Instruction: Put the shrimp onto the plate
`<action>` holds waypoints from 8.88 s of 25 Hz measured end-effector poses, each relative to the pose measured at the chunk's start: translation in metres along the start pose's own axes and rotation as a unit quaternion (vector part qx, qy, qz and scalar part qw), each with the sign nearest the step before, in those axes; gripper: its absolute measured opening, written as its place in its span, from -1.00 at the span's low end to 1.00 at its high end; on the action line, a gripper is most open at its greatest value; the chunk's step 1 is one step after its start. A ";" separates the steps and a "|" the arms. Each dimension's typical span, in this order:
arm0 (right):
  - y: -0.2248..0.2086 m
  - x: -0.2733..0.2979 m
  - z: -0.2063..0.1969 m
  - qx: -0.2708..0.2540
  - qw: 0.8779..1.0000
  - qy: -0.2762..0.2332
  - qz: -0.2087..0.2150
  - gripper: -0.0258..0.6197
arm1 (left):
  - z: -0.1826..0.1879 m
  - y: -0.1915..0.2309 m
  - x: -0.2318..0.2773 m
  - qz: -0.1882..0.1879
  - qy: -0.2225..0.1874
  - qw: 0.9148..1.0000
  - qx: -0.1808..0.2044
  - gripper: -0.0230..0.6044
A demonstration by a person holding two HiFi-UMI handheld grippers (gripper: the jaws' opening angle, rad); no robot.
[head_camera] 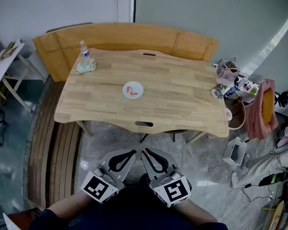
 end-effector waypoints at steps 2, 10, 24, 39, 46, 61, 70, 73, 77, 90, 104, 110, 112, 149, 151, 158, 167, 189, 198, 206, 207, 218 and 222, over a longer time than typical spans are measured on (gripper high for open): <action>-0.001 0.001 0.000 0.001 1.000 0.000 -0.001 -0.77 | 0.001 0.000 -0.001 0.001 0.001 1.000 -0.001 -0.91; -0.004 0.000 -0.001 0.004 1.000 -0.004 0.005 -0.77 | -0.001 -0.002 0.002 0.008 0.000 1.000 -0.003 -0.91; -0.025 0.000 -0.009 0.014 0.999 -0.011 0.033 -0.77 | -0.004 -0.004 0.023 0.032 -0.001 0.999 -0.004 -0.91; -0.068 0.029 -0.032 0.008 0.999 -0.002 0.051 -0.77 | -0.008 0.028 0.063 0.054 -0.008 0.998 -0.012 -0.91; -0.102 0.083 -0.036 0.013 0.999 0.015 0.029 -0.77 | 0.010 0.087 0.095 0.028 -0.002 1.000 -0.011 -0.91; -0.145 0.210 -0.022 0.027 0.999 0.039 -0.018 -0.77 | 0.065 0.210 0.140 -0.046 0.024 0.999 -0.008 -0.91; -0.164 0.257 -0.020 0.030 0.997 0.055 -0.039 -0.77 | 0.080 0.255 0.149 -0.054 0.028 0.998 -0.015 -0.91; -0.171 0.267 -0.025 0.032 0.997 0.060 -0.032 -0.77 | 0.081 0.261 0.152 -0.046 0.023 0.999 -0.017 -0.91; -0.182 0.280 -0.039 0.035 0.996 0.075 -0.016 -0.77 | 0.082 0.267 0.154 -0.028 0.020 0.999 -0.019 -0.91; -0.204 0.318 -0.084 0.027 0.993 0.113 0.025 -0.77 | 0.085 0.280 0.160 0.023 0.011 0.999 -0.020 -0.91; -0.216 0.365 -0.149 0.006 0.985 0.168 0.045 -0.77 | 0.080 0.293 0.157 0.059 0.014 0.998 -0.029 -0.91; -0.226 0.384 -0.184 0.001 0.977 0.206 0.048 -0.77 | 0.082 0.296 0.161 0.062 0.012 0.998 -0.029 -0.91; -0.229 0.390 -0.194 0.006 0.975 0.217 0.049 -0.77 | 0.082 0.297 0.162 0.064 0.014 0.997 -0.030 -0.91; -0.247 0.467 -0.336 -0.021 0.910 0.401 0.103 -0.77 | 0.075 0.322 0.160 0.111 0.041 0.992 -0.031 -0.91; -0.246 0.468 -0.338 -0.022 0.909 0.404 0.105 -0.76 | 0.075 0.323 0.160 0.114 0.042 0.992 -0.035 -0.91; -0.247 0.471 -0.344 -0.027 0.906 0.409 0.103 -0.76 | 0.074 0.324 0.160 0.114 0.044 0.992 -0.033 -0.91; -0.244 0.473 -0.348 -0.026 0.908 0.406 0.099 -0.75 | 0.072 0.324 0.160 0.114 0.049 0.992 -0.033 -0.91; -0.245 0.450 -0.288 0.015 0.947 0.312 0.070 -0.60 | 0.079 0.310 0.163 0.100 0.027 0.994 -0.034 -0.91; -0.227 0.403 -0.215 0.043 0.969 0.235 0.057 -0.62 | 0.088 0.300 0.168 0.077 0.013 0.996 -0.033 -0.91; -0.207 0.362 -0.150 0.058 0.979 0.181 0.067 -0.72 | 0.088 0.293 0.169 0.063 0.015 0.997 -0.039 -0.91; -0.206 0.358 -0.141 0.059 0.981 0.172 0.067 -0.73 | 0.087 0.293 0.168 0.062 0.016 0.997 -0.039 -0.91; -0.197 0.306 -0.043 0.059 0.994 0.056 0.071 -0.86 | 0.087 0.286 0.166 0.050 0.017 0.997 -0.048 -0.91; -0.192 0.290 -0.017 0.050 0.996 0.024 0.074 -0.89 | 0.088 0.282 0.166 0.044 0.019 0.998 -0.044 -0.91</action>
Point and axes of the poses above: the fingertips, and each gripper's own axes: x forward along the fingers, y to its left, z out of its top, the point moved 3 cm from there along -x, backward along the fingers, and after that the axes turned 12 degrees about -x, right-handed, at the moved point
